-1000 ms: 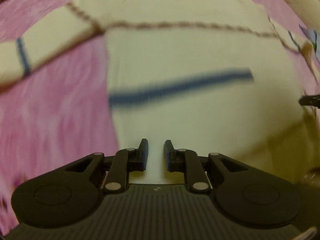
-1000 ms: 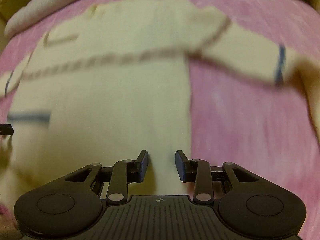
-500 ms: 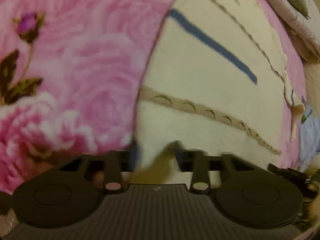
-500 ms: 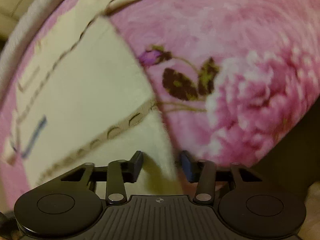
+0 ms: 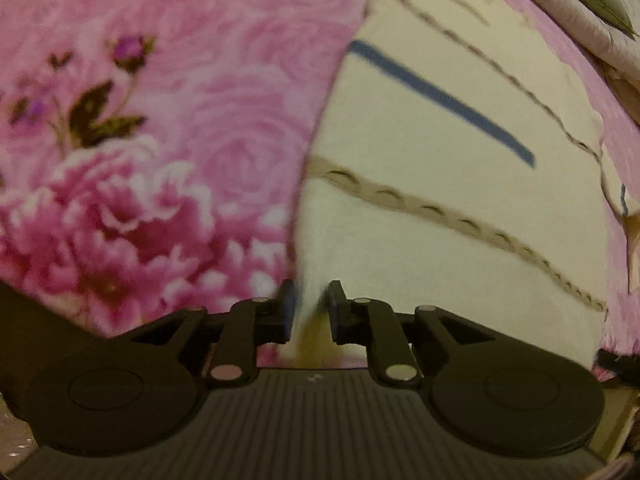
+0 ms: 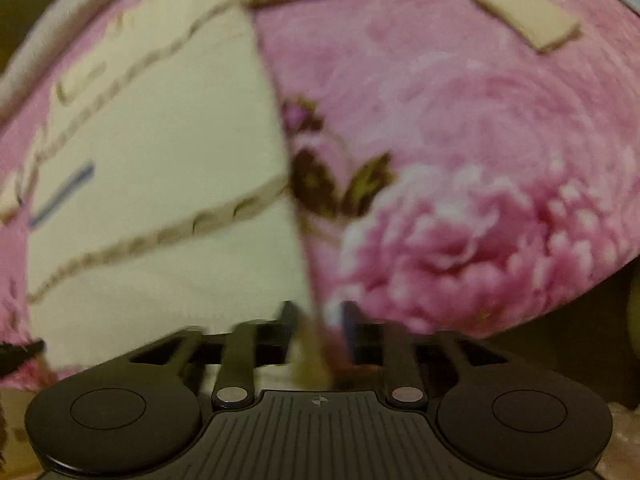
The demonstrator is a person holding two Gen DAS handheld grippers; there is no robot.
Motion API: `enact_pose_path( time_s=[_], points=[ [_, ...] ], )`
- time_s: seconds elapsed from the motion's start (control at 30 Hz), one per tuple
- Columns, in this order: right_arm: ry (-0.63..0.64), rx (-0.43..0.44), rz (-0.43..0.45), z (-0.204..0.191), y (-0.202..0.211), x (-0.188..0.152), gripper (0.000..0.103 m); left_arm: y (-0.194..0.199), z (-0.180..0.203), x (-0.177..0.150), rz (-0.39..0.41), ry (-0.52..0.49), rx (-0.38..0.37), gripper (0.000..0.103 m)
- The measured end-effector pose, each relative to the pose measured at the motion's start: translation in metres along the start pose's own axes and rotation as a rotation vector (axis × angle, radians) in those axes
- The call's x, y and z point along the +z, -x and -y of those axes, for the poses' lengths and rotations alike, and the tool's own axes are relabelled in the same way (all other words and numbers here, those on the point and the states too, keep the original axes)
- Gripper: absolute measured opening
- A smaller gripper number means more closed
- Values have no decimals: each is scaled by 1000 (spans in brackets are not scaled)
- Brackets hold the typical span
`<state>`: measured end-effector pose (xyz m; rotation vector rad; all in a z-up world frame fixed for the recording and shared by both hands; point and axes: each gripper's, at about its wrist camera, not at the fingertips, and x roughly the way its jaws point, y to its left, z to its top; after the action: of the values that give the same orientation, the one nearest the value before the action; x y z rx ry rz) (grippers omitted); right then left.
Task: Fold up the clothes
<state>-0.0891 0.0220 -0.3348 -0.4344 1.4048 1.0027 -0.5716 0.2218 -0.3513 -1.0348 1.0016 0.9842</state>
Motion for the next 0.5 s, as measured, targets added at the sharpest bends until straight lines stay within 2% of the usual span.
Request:
enact_pose_path(
  time_s=[0.1, 0.17, 0.33, 0.43, 0.5],
  points=[
    [-90, 10, 60, 38, 22, 17, 36, 24, 32, -8, 36, -71, 45, 13],
    [-288, 89, 140, 74, 35, 30, 37, 37, 59, -9, 88, -122, 54, 13],
    [-830, 333, 352, 164, 43, 53, 37, 25, 126, 3, 141, -90, -71, 15],
    [-1007, 394, 441, 195, 31, 63, 37, 13, 152, 9, 136, -98, -88, 15],
    [-1082, 411, 443, 212, 19, 71, 37, 6, 165, 14, 135, -109, -92, 15]
  ],
)
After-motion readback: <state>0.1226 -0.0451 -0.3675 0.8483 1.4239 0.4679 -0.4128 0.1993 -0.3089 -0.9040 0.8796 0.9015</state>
